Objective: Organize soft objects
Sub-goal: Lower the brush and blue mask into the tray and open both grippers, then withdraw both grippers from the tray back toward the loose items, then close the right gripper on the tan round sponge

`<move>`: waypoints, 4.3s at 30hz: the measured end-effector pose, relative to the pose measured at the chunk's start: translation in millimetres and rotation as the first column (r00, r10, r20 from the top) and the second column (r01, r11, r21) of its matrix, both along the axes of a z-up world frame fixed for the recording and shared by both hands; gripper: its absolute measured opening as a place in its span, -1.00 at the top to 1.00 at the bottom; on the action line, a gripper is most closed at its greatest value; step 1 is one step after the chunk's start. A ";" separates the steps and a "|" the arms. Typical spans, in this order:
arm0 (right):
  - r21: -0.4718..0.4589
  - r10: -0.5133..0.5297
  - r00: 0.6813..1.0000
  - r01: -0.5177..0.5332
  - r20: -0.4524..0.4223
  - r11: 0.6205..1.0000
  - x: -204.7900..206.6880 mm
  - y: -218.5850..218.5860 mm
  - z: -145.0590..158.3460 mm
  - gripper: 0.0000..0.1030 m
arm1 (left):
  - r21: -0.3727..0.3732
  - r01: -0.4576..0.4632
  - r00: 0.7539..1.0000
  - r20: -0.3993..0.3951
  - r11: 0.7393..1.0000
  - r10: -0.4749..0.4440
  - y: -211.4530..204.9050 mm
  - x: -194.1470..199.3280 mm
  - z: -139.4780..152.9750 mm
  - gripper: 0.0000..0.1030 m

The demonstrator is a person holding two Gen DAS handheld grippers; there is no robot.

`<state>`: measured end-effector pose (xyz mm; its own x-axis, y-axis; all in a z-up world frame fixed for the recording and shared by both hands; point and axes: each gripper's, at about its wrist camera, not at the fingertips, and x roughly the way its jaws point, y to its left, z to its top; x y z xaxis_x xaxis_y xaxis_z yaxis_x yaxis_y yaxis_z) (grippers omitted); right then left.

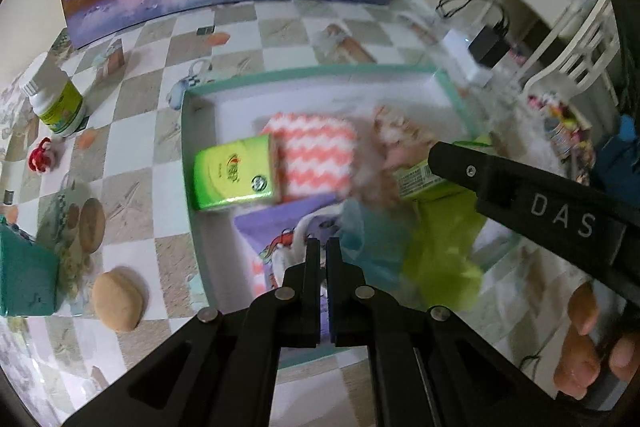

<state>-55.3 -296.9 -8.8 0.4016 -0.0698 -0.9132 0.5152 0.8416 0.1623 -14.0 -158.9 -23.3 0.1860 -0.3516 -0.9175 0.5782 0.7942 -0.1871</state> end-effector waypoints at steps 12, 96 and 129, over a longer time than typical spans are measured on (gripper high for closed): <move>-0.020 0.037 0.996 -0.039 -0.077 0.999 7.5 9.2 -18.9 -0.01 | 0.036 -0.022 0.999 -0.030 0.999 0.023 2.5 2.8 -9.8 0.90; -0.088 0.515 0.857 -0.515 -0.027 0.853 59.4 230.1 -16.6 -1.00 | 0.040 -0.820 0.572 0.034 0.571 0.819 339.8 93.9 24.1 -0.85; -0.074 0.572 0.798 -0.593 -0.193 0.802 79.8 272.5 -87.2 -0.13 | 0.106 -0.854 0.505 -0.066 0.509 0.861 371.1 102.0 -20.9 -0.85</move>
